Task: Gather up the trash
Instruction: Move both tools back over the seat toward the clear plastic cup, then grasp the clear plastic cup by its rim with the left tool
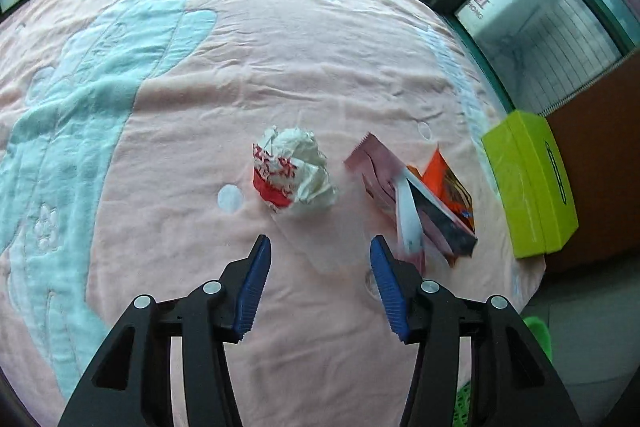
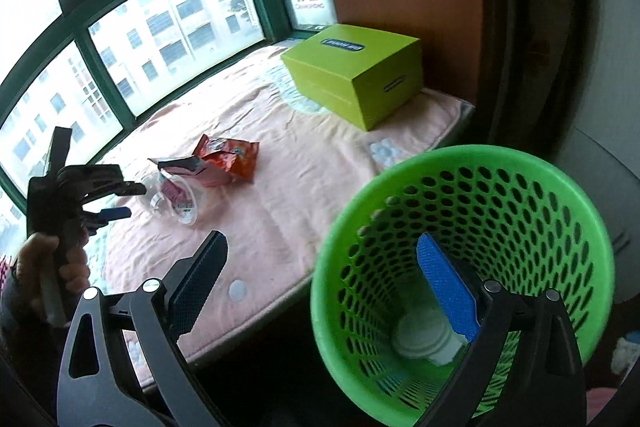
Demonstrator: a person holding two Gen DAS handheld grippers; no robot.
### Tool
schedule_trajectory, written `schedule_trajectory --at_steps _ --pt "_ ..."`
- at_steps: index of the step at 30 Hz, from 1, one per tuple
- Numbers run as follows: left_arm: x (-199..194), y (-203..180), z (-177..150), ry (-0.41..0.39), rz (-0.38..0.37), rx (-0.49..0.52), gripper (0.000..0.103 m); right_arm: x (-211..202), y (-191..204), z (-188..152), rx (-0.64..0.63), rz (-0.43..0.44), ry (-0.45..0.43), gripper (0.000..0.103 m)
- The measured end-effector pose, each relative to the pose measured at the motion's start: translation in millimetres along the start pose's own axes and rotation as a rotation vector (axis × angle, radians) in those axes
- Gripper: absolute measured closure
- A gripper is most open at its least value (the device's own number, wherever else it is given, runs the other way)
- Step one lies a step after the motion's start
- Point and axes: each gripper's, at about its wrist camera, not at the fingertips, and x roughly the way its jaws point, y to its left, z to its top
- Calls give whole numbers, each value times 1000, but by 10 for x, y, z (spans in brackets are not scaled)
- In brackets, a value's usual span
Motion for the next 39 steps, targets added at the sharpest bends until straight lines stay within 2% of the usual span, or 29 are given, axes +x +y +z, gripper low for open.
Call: schedule_trajectory --at_steps 6,11,19,29,39 --pt "190 -7 75 28 -6 -35 46 144 100 35 -10 16 23 8" --pt "323 -6 114 45 -14 -72 45 210 160 56 -19 27 33 8" --pt "385 28 125 47 -22 -70 45 336 305 62 -47 48 54 8" --pt "59 169 -14 25 -53 -31 46 491 570 37 -96 84 76 8" --pt "-389 491 -154 -23 -72 -15 46 843 1092 60 -183 139 105 9"
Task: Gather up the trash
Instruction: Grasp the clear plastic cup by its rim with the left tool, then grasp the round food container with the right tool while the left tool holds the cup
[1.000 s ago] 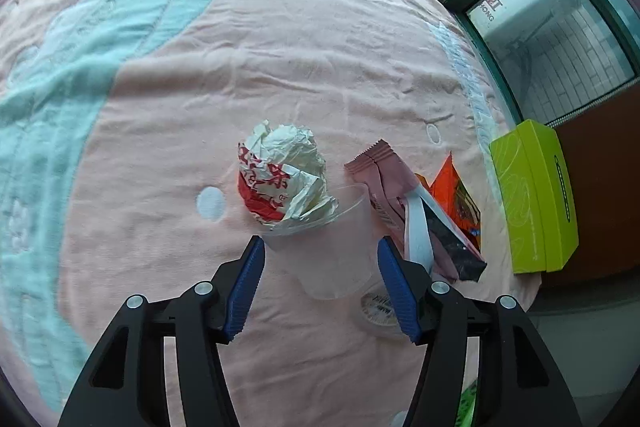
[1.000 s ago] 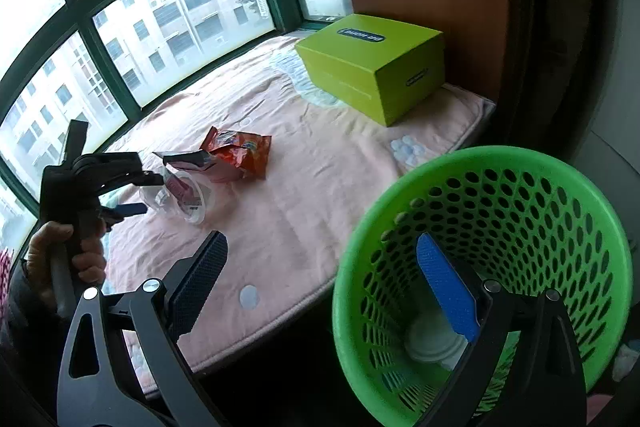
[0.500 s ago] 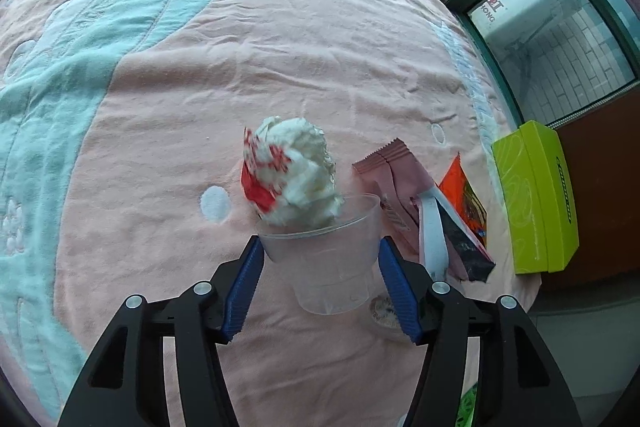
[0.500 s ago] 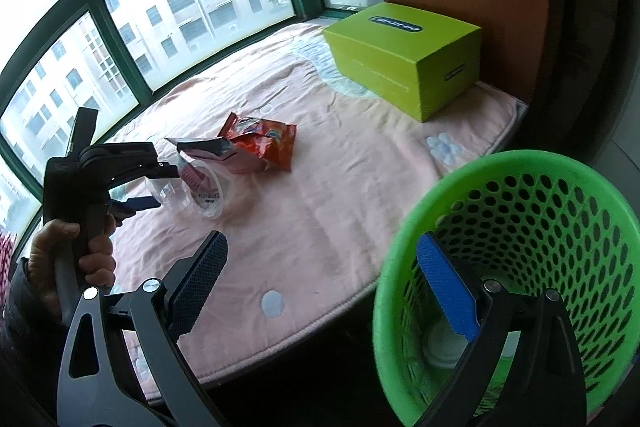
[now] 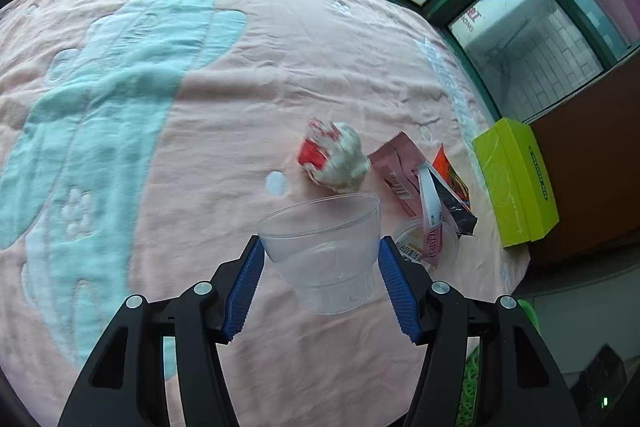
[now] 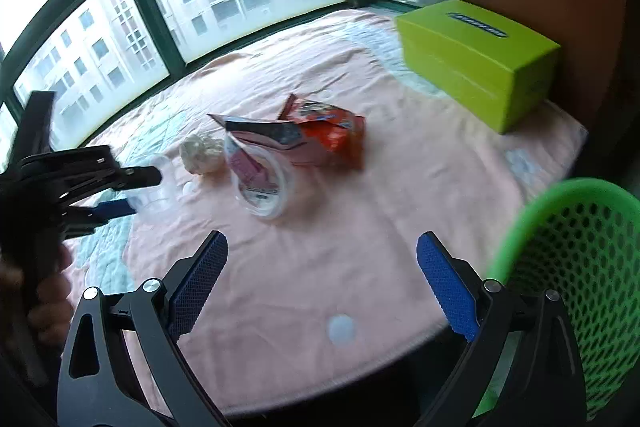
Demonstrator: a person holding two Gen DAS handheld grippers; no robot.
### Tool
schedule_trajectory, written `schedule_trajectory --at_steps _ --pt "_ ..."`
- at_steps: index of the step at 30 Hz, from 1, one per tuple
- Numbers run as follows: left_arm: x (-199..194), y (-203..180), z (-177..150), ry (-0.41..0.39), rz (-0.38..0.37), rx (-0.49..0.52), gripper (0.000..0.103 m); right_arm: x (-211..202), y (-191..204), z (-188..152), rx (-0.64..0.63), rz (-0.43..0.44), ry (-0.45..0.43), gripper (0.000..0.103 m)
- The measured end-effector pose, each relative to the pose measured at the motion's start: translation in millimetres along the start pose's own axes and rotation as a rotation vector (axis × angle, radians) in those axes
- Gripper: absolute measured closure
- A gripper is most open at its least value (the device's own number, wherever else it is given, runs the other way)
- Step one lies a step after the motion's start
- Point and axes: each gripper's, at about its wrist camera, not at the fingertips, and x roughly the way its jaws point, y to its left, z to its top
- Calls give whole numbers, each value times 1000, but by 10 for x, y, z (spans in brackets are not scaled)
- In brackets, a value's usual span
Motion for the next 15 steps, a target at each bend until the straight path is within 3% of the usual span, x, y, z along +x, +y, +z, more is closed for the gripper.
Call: schedule_trajectory --at_steps 7,15 --pt "-181 185 -36 -18 -12 -7 46 406 322 147 -34 9 31 11" --pt "-203 317 -42 -12 -29 -20 46 840 515 270 -40 -41 72 13"
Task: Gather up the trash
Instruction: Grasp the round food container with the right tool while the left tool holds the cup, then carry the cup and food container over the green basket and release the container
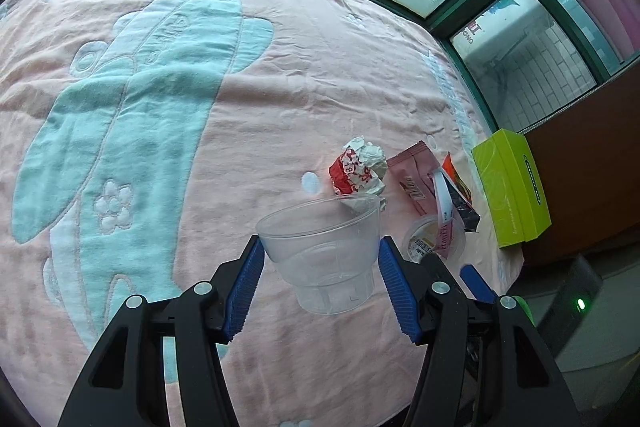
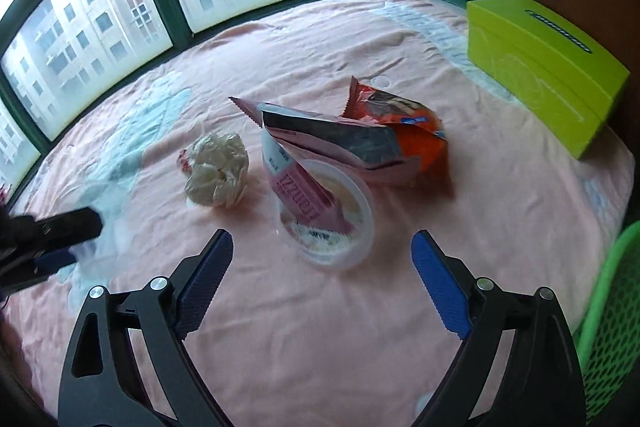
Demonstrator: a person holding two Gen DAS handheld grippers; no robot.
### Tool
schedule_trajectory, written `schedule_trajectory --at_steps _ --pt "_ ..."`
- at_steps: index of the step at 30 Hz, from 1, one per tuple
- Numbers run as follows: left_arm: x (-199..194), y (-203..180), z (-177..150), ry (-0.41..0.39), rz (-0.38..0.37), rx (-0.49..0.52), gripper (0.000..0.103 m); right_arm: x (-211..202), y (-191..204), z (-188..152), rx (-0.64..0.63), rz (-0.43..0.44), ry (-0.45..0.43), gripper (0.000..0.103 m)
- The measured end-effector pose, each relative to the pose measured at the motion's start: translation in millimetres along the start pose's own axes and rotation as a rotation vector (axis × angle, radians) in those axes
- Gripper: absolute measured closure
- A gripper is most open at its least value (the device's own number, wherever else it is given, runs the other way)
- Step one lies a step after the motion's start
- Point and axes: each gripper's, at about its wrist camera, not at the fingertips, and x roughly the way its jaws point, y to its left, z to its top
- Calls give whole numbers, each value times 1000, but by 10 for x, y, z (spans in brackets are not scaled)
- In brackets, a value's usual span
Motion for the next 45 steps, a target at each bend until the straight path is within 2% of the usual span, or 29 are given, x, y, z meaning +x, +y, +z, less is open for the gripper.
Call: schedule_trajectory --at_steps 12,14,15,22,30,45 --pt "109 73 -11 29 -9 -13 46 414 48 105 18 -65 65 23" --pt "104 70 -15 28 -8 -12 46 429 23 90 25 -59 75 37" --pt "106 69 -12 27 -7 -10 46 425 13 82 30 -53 72 38" --pt "76 -16 -57 23 -14 7 46 124 -48 -34 11 -18 33 38" --pt "22 -210 -183 23 -36 44 46 -310 -284 -269 54 29 24 38" --pt "-126 -583 -402 19 -75 124 46 -863 -610 -541 90 -6 -23 38"
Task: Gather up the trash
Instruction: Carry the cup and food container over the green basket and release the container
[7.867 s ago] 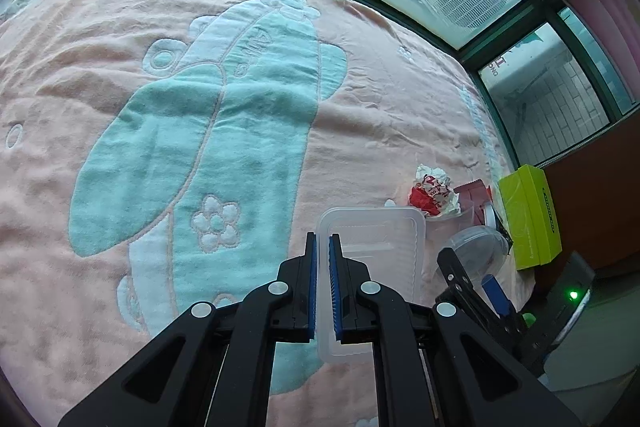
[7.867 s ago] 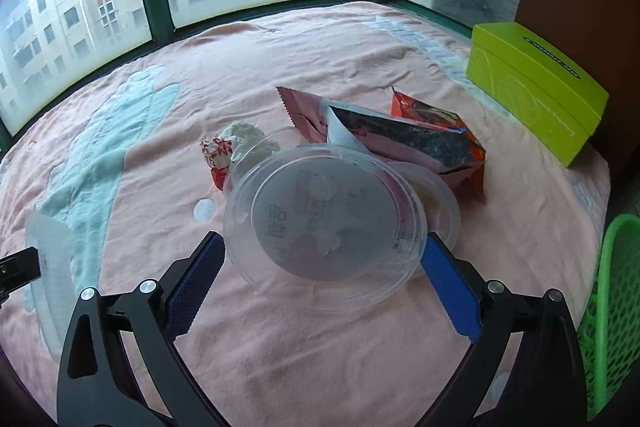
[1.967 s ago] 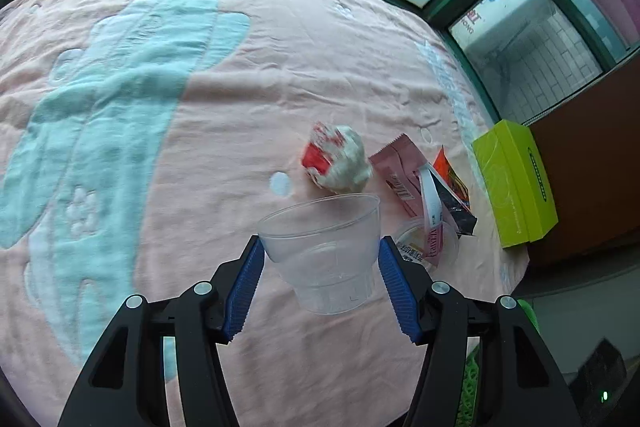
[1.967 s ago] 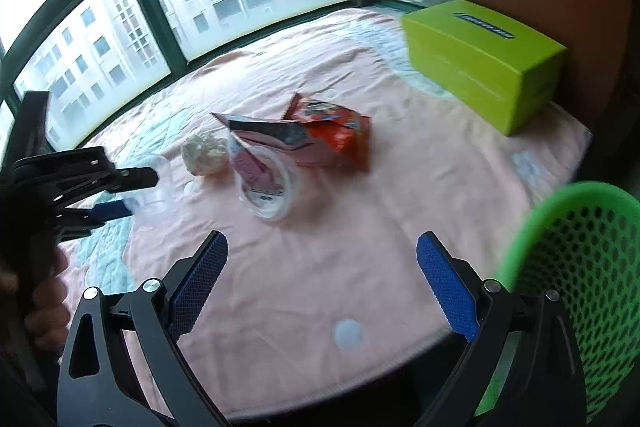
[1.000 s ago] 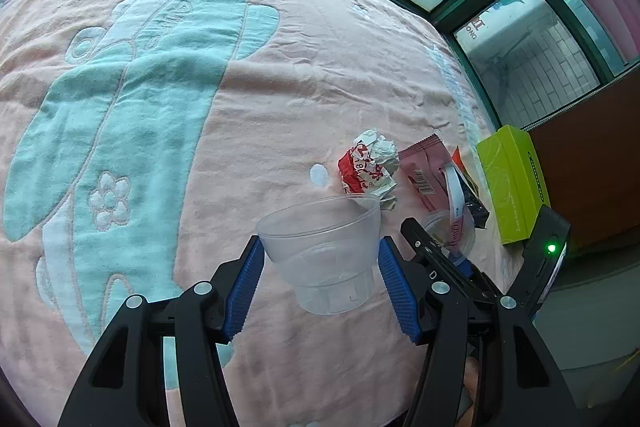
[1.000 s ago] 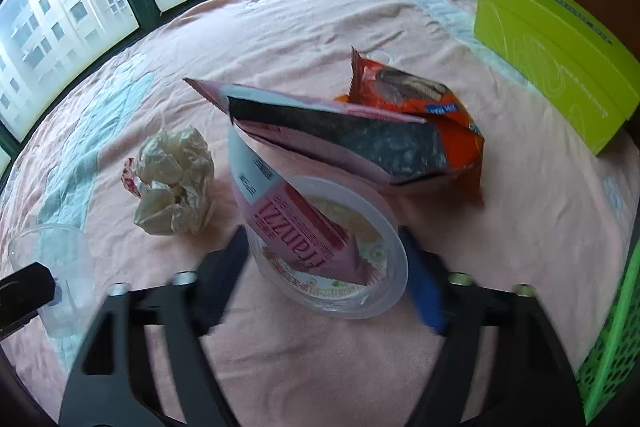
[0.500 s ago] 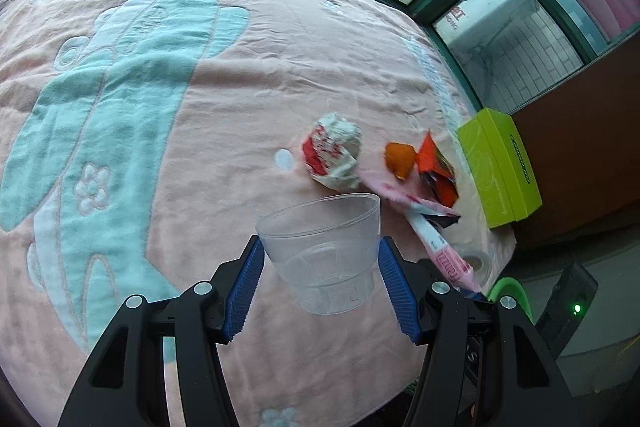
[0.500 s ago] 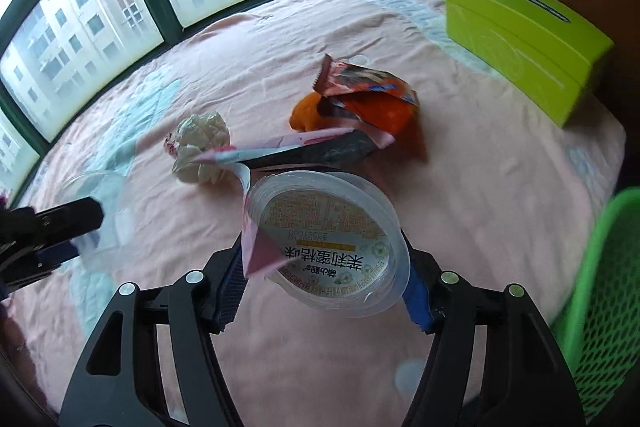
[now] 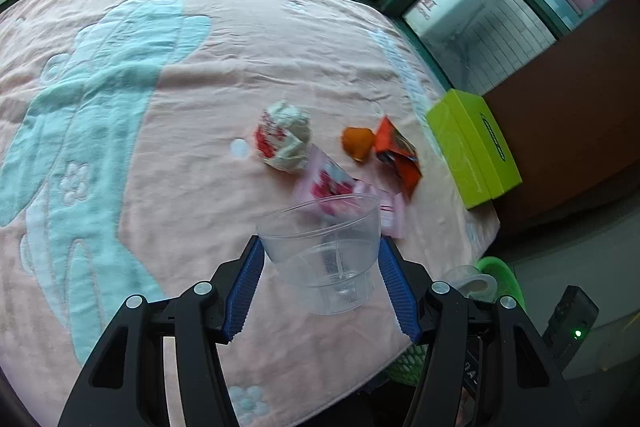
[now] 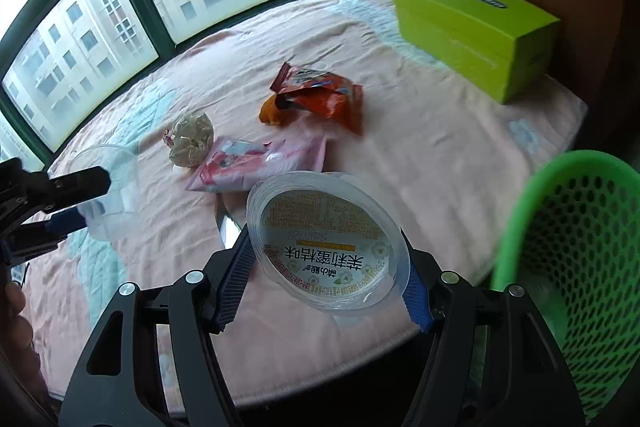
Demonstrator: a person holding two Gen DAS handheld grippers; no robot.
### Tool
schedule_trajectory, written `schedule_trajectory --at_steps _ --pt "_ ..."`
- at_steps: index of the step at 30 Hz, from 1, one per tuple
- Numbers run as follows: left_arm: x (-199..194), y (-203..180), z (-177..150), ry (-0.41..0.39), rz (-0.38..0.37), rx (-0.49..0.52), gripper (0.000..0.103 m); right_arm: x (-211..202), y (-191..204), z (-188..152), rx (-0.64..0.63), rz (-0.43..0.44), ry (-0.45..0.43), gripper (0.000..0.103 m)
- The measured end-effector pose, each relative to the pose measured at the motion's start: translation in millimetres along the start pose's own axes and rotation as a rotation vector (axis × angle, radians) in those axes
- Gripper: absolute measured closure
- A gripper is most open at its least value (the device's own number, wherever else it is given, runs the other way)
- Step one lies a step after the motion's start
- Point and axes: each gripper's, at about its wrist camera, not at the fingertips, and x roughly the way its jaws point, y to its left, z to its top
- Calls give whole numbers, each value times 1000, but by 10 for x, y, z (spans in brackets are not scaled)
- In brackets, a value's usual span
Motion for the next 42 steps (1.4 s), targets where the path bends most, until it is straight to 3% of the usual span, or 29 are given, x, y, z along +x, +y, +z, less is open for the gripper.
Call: schedule_trajectory --at_steps 12,28,42 --pt "122 -704 -176 42 -75 128 46 -662 -604 -128 96 -79 -95 38" --pt "376 -1720 -574 135 -155 316 46 -1107 -1672 -531 295 -234 -124 37" --pt "571 -2195 -876 204 -172 419 46 -1309 -2008 -721 374 -271 -152 30"
